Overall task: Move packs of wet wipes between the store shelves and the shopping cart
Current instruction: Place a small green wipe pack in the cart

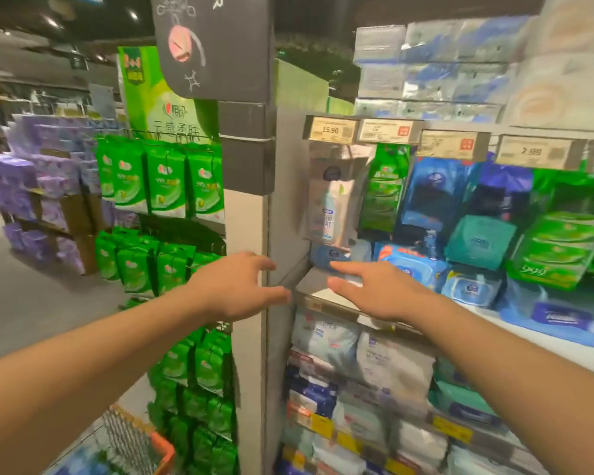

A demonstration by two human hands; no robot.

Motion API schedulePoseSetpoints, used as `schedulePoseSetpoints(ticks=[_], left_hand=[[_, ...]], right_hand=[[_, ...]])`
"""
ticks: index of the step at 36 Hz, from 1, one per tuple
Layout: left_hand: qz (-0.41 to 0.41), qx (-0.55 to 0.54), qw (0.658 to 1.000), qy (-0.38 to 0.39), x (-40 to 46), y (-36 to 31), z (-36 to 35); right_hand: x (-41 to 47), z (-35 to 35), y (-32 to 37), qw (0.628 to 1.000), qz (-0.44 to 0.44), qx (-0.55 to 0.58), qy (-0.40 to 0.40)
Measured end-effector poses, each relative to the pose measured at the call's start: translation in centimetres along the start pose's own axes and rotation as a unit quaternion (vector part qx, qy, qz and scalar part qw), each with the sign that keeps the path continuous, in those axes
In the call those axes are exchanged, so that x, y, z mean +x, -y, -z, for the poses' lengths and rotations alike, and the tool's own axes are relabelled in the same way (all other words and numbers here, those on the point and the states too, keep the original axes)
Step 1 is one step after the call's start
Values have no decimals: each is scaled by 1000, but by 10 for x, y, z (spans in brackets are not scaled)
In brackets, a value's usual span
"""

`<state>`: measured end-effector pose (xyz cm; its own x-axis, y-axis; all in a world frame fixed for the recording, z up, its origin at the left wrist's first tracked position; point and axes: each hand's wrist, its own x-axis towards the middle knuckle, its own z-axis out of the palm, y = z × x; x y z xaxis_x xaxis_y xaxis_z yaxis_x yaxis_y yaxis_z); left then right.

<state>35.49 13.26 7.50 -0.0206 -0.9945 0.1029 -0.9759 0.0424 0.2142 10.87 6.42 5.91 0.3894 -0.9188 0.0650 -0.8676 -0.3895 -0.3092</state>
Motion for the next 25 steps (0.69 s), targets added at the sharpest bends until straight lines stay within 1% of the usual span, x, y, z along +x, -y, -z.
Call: schedulePoseSetpoints(ticks=[7,13,18,23,25], left_hand=[[-44,-15,999,10,36,-60,-12],[-96,-60,993,26,73,-84,-14],[-122,-105,987,-6,114,-92,-13],[-156,-176,972,-11,149,-95,-18],[-158,-214,964,2,161,-99,-22]], right_hand=[[-14,15,-64,999,-34,9,-23],[-2,18,-98,995,-72,33,-61],[11,26,-102,990,-90,29,-106],[30,36,-96,984,-111,55,-132],[39,38,-92,981,-114,60,-145]])
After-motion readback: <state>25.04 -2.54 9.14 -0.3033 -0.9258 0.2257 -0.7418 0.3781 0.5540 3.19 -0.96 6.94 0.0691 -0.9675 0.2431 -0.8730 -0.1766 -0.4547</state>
